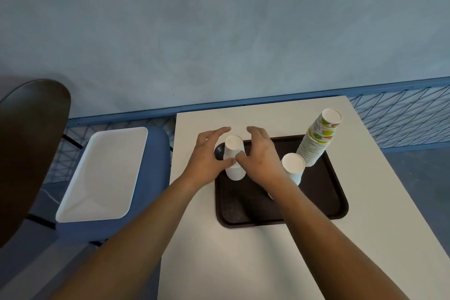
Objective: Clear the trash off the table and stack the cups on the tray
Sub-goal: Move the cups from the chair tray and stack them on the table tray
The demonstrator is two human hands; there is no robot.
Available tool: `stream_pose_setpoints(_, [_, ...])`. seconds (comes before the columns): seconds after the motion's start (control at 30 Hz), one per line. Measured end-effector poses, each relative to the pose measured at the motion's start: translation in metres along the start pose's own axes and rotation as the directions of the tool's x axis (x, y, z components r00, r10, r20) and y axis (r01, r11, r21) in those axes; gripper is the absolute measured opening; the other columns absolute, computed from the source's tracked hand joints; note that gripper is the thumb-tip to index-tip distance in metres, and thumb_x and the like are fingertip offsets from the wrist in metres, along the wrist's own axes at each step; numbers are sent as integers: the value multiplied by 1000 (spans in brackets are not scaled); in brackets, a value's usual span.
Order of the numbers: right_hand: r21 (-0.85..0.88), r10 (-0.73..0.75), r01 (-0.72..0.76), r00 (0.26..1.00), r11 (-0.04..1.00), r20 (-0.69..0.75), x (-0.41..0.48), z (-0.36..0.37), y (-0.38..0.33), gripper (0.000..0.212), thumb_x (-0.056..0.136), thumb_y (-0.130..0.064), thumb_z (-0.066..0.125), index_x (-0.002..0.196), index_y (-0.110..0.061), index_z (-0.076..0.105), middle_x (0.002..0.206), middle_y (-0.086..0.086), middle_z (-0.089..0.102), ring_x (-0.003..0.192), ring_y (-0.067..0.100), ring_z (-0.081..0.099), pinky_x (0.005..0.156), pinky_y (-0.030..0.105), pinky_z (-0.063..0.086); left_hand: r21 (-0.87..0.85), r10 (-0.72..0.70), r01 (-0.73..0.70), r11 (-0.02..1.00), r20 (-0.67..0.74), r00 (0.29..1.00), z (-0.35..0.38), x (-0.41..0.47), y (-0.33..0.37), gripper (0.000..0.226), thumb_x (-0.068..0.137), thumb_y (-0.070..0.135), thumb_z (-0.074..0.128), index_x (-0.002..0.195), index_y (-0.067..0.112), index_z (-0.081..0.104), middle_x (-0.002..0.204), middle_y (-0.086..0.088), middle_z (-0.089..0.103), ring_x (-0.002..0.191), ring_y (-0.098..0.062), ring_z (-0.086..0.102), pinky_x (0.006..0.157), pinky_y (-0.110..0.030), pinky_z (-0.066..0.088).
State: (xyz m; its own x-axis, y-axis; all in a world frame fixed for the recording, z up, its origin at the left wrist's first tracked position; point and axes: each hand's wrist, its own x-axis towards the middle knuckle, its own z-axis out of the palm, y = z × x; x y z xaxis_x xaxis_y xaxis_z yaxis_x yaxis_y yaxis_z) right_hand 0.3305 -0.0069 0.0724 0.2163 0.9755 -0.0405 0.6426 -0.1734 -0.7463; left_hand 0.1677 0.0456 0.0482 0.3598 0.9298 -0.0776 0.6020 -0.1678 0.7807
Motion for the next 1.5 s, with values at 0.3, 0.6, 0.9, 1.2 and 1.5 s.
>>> stream_pose_setpoints(0.3, [-327,-92,84,996,941,-9,-24,-71,24,61,92,-36,63,148,-20,47,161,8,32,149,31,22,117,49,31,338,-23,-30,941,154,988,28,33,12,61,93,29,73,147,41,48,147,-1,46,131,-26,50,108,-37,43])
stream_pose_setpoints(0.6, [-273,60,-21,989,962,138,-34,-55,76,67,91,-24,69,151,-29,38,146,4,42,127,32,52,101,48,52,325,-50,20,946,84,995,32,31,11,52,90,27,74,137,40,56,129,-2,59,112,-24,55,97,-39,49])
stream_pose_setpoints(0.9, [-277,6,14,997,961,73,-22,-41,85,49,94,-19,66,138,-25,45,129,5,43,107,31,57,91,47,56,335,-48,14,942,95,994,34,21,9,52,91,30,74,138,41,55,129,-2,60,114,-26,56,95,-38,48])
stream_pose_setpoints(1.2, [-292,-22,44,997,955,78,5,-41,80,48,93,-19,64,136,-24,43,129,7,43,108,33,54,92,47,54,333,-39,7,943,88,995,37,11,11,52,91,32,74,138,41,56,129,-2,62,115,-27,57,97,-38,49])
stream_pose_setpoints(1.5, [-325,-7,42,994,945,107,23,-40,80,47,93,-21,67,133,-25,43,130,6,42,112,32,54,94,46,56,369,-42,6,930,89,995,42,9,13,52,89,31,77,136,40,58,133,-2,62,114,-26,58,96,-38,51])
